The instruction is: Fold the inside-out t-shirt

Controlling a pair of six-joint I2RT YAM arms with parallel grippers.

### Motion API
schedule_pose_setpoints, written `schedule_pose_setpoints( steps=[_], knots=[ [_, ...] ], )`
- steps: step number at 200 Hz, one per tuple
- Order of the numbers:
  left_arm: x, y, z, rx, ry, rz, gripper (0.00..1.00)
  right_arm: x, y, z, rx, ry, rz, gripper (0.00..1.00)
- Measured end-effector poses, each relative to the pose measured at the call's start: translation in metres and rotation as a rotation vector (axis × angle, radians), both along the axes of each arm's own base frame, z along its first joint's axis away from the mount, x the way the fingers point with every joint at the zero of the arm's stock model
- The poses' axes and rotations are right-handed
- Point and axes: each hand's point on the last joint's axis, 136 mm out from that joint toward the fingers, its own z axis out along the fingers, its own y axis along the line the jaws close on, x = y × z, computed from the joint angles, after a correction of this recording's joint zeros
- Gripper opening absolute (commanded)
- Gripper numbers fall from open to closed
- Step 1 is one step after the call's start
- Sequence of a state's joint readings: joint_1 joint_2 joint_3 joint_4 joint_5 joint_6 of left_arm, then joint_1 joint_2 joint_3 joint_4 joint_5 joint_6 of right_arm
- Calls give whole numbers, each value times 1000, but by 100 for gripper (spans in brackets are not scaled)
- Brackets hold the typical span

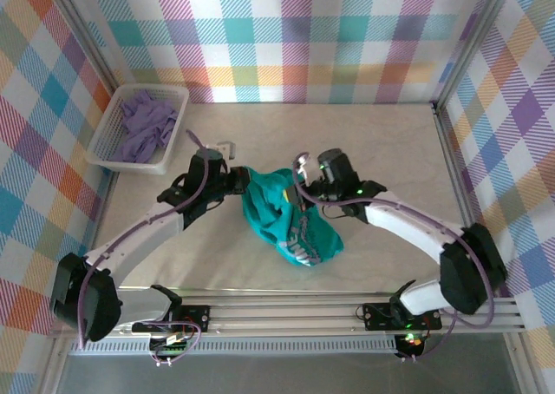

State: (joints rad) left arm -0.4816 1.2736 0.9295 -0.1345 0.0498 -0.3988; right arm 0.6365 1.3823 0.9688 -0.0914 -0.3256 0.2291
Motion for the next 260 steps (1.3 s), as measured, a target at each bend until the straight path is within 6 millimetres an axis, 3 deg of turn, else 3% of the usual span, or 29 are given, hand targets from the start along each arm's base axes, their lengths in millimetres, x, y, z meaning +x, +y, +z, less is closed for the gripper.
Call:
schedule_pose_setpoints(
  steps=[16,35,62,89,107,130,139,148,154,160,171,185,200,213,230,246,254,260],
  knots=[
    [16,2,13,23,-25,40,47,15,-4,33,81,-25,-31,0],
    [11,1,19,9,-54,20,59,30,-7,49,125,-21,-55,0],
    [-34,-13,1,-54,-46,-136,62,39,-1,38,132,45,-45,0],
    [-75,-54,-22,-64,-14,-381,62,41,5,20,115,123,-13,0],
    [-90,-72,-34,-68,7,-489,62,43,7,21,111,145,5,0],
    [-93,-90,-46,-87,26,-569,61,46,6,28,125,149,20,0],
    [-92,-97,-52,-92,43,-589,54,47,7,29,131,156,30,2],
    [-88,-107,-57,-100,55,-602,35,48,10,30,137,164,40,9],
    [-83,-112,-61,-106,69,-599,16,50,10,29,137,175,37,20],
    [-76,-119,-64,-113,78,-594,5,54,8,27,133,189,23,32],
    [-65,-128,-67,-131,93,-577,0,59,0,22,108,202,-24,46],
    [-55,-132,-65,-166,112,-528,0,65,-25,16,56,168,-134,52],
    [-43,-127,-53,-232,138,-444,0,42,-62,13,8,90,-219,56],
    [-35,-121,-39,-283,152,-381,0,5,-75,15,3,16,-198,58],
    [-27,-111,-14,-338,157,-312,0,-38,-59,7,-21,-70,-86,62],
    [-26,-106,11,-387,142,-282,0,-68,-34,-19,-63,-92,28,67],
    [-27,-105,22,-404,135,-277,0,-73,-27,-38,-93,-75,55,63],
    [-28,-105,29,-415,131,-275,0,-72,-26,-53,-122,-58,57,55]
  ],
)
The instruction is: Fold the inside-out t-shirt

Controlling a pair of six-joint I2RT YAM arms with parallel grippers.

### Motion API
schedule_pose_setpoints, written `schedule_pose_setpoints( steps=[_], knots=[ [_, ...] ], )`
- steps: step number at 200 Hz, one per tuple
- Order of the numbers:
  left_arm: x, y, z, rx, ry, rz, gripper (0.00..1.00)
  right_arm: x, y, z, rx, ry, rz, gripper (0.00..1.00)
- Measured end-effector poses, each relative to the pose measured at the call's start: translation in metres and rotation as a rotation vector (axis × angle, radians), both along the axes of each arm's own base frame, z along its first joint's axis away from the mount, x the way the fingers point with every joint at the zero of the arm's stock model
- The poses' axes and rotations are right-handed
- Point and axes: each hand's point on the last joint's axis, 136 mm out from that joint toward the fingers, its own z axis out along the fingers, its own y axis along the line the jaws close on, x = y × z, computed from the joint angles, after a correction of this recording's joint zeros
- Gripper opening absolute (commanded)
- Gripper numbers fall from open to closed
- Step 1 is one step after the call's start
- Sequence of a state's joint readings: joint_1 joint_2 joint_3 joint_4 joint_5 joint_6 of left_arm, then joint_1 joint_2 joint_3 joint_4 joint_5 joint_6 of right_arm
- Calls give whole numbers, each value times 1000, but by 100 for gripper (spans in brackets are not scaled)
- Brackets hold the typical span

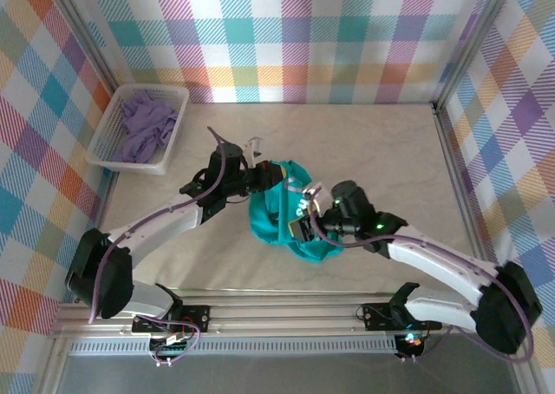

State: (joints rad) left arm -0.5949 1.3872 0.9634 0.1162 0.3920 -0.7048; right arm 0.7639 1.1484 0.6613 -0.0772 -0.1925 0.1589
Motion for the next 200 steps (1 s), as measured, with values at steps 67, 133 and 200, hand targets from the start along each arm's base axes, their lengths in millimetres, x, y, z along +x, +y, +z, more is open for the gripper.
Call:
schedule_pose_setpoints(
  steps=[67,133,200],
  knots=[
    [-24,15,36,-20,-9,2,0,44,-1,17,-41,-113,-78,0],
    [-38,25,102,-72,-167,-14,0,41,-16,72,15,-252,-100,64],
    [-35,30,87,-1,-136,17,0,43,-22,-4,-146,-127,-116,0]
  ],
)
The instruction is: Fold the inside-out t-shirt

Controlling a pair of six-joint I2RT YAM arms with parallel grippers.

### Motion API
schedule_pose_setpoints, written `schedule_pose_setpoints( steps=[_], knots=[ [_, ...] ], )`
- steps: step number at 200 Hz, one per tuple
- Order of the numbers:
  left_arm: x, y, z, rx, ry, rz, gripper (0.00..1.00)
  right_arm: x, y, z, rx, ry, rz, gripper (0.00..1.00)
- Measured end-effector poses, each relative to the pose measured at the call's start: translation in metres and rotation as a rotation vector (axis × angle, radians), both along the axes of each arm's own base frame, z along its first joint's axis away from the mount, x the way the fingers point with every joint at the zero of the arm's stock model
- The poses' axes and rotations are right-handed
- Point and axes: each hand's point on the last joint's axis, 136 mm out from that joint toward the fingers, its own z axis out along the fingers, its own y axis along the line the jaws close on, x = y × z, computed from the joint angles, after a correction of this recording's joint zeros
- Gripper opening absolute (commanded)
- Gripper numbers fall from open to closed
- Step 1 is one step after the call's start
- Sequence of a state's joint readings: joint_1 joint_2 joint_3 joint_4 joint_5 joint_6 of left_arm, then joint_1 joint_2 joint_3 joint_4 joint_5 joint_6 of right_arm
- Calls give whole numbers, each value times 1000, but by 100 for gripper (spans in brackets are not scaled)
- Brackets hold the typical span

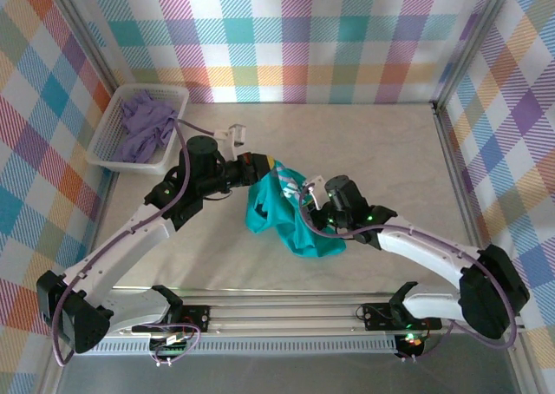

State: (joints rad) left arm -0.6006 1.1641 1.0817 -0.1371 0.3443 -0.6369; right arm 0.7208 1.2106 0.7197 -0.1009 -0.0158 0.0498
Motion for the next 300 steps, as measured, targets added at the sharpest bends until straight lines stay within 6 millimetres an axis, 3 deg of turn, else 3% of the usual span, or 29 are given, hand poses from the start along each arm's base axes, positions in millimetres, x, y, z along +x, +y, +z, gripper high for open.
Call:
schedule_pose_setpoints(
  steps=[19,48,61,71,91,108,120,128,158,172,188,221,233,253,267,287,300],
  knots=[
    [3,5,6,23,-27,26,0,11,-19,31,-4,-42,-54,0],
    [-8,6,34,16,-124,3,0,48,-60,130,73,-173,-189,0],
    [-19,3,46,4,-165,-27,0,59,-68,163,88,-216,-211,12],
    [-25,1,54,-10,-190,-42,0,67,-66,173,78,-215,-210,28],
    [-25,2,56,-12,-196,-34,0,83,-60,163,27,-155,-221,45],
    [-18,2,49,6,-182,-9,0,85,-55,123,-41,-83,-212,51],
    [-12,1,40,26,-163,5,0,65,-55,93,-68,-39,-171,53],
    [-8,0,34,39,-152,14,0,41,-54,75,-64,-6,-121,56],
    [0,-5,19,65,-114,19,0,-35,-29,57,41,-35,101,63],
    [0,-5,18,63,-109,20,0,-53,-8,54,75,-53,198,65],
    [0,-5,18,60,-105,22,0,-52,13,50,93,-66,250,63],
    [0,-4,16,60,-93,24,0,-28,36,22,51,-44,244,51],
    [-1,-4,15,63,-89,24,0,-17,40,20,36,-60,217,36],
    [1,-3,14,69,-88,35,0,0,40,26,15,-107,163,0],
    [4,0,14,77,-90,56,0,3,37,34,22,-129,149,0],
    [13,10,9,109,-92,126,0,-7,33,50,85,-107,199,0],
    [23,20,4,139,-90,186,8,-16,31,63,159,-73,240,0]
  ],
)
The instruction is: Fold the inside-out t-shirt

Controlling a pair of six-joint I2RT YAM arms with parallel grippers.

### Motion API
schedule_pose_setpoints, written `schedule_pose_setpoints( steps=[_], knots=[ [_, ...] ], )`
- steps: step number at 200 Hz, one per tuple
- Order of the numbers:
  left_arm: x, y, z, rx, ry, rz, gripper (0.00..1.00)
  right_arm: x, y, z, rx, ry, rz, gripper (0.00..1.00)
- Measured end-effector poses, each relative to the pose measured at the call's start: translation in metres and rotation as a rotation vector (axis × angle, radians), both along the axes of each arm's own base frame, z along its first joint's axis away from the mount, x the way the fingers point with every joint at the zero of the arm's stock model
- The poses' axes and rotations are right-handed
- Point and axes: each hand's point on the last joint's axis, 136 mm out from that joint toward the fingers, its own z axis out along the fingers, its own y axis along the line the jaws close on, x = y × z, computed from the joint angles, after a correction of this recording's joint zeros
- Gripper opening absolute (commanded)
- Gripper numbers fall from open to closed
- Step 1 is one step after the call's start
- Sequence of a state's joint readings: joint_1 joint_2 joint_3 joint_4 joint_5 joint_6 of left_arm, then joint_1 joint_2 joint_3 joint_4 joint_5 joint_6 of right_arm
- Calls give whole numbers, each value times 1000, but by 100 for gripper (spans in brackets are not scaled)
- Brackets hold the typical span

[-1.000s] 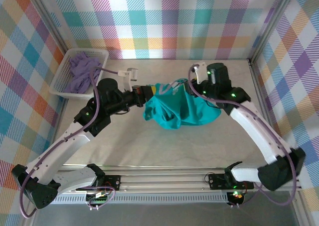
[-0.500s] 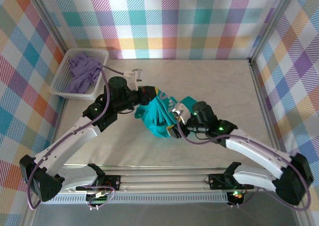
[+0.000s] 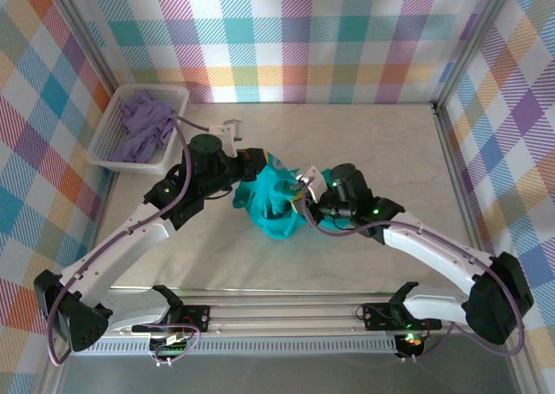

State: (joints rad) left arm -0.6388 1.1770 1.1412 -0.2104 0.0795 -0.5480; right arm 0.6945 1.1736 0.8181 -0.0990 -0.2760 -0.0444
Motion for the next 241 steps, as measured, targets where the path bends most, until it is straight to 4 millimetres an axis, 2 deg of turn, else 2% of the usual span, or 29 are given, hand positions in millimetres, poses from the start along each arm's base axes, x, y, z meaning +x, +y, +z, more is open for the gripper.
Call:
schedule_pose_setpoints(
  steps=[20,34,48,70,94,113,132,158,188,209,228,241],
  knots=[
    [22,12,-19,70,10,84,27,-6,-6,18,112,81,44,0],
    [38,18,-46,161,41,128,38,-6,-10,25,172,135,55,0],
    [43,24,-75,256,87,138,47,-4,-14,29,214,183,49,0],
    [28,30,-99,308,108,100,56,-2,-14,31,264,258,49,0],
    [-13,28,-113,268,97,-16,57,0,-11,24,284,329,49,0],
    [-41,8,-115,221,69,-159,56,0,-9,19,285,367,48,0],
    [-57,-18,-119,202,50,-296,55,1,-10,19,288,374,47,0],
    [-66,-44,-133,227,52,-415,53,1,-10,19,290,378,48,0],
    [-67,-52,-148,258,61,-461,51,3,-12,19,291,377,41,0],
    [-63,-54,-153,275,54,-462,38,4,-13,19,291,376,37,0],
    [-53,-58,-154,282,46,-441,11,2,-13,18,284,368,47,0],
    [-46,-63,-151,272,39,-430,4,2,-15,16,265,345,51,0]
  ],
)
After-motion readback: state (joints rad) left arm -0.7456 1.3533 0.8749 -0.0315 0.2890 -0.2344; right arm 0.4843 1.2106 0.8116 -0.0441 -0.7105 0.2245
